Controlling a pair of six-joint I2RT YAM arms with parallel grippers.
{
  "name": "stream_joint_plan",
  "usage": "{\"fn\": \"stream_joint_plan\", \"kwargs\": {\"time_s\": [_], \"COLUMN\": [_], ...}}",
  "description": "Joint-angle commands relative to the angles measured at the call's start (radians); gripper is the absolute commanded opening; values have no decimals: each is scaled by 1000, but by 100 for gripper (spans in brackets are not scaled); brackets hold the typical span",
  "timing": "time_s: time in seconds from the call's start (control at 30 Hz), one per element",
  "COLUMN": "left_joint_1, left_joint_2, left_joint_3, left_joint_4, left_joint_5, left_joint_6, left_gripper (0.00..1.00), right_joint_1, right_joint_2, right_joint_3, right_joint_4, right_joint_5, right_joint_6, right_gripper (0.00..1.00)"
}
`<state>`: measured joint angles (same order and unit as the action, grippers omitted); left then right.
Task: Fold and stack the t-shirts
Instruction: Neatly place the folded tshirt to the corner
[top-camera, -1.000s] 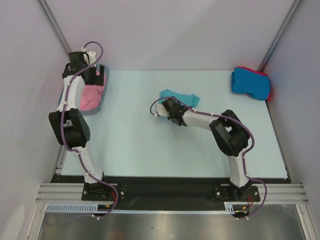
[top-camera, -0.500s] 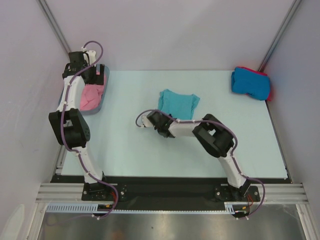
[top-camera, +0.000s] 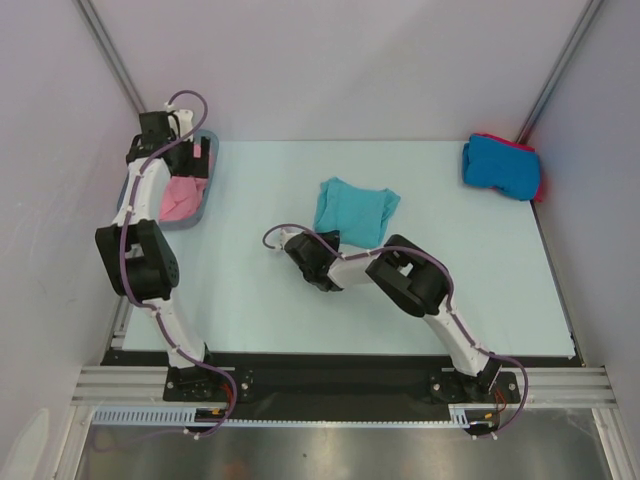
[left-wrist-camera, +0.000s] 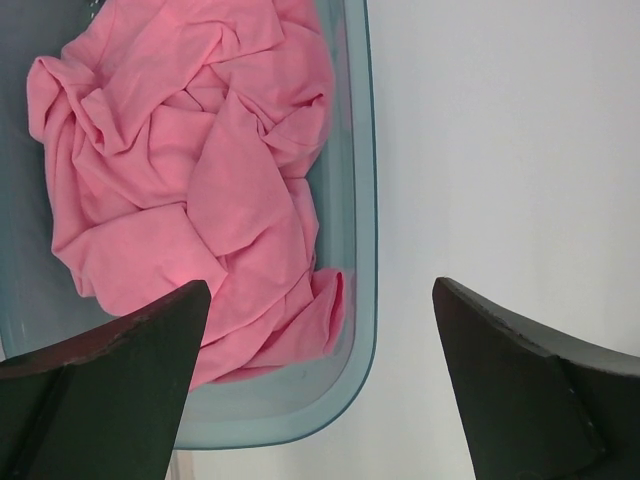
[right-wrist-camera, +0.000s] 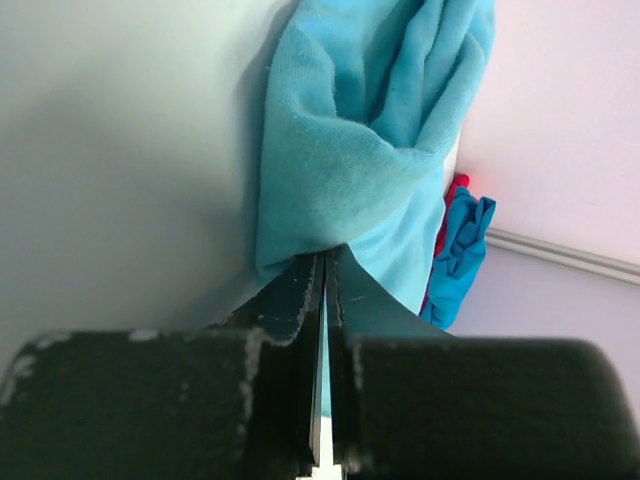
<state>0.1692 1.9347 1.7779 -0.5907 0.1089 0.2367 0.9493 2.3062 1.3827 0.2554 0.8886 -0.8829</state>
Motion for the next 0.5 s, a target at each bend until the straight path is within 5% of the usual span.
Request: {"fn": "stream_joint_plan", "kwargs": {"time_s": [0.0,0.27,0.47], "left_joint_1": [13,12,13], "left_joint_2": [-88,-108,-115], "left_joint_3": [-11,-8,-26], "left_joint_4": [46,48,51], "left_joint_5": [14,23,31], "left_joint_6": [-4,-19,-27], "left_gripper": [100,100,100], "right_joint_1": [-10,-63,-147], "right_joint_2": [-39,-215,-101], "right_joint_3": [-30,-102,-272], "right_joint_4": [30,317,731], "right_joint_5": [-89,-37,-22], "right_joint_6": [49,-264,-480], "right_gripper": [0,0,0]}}
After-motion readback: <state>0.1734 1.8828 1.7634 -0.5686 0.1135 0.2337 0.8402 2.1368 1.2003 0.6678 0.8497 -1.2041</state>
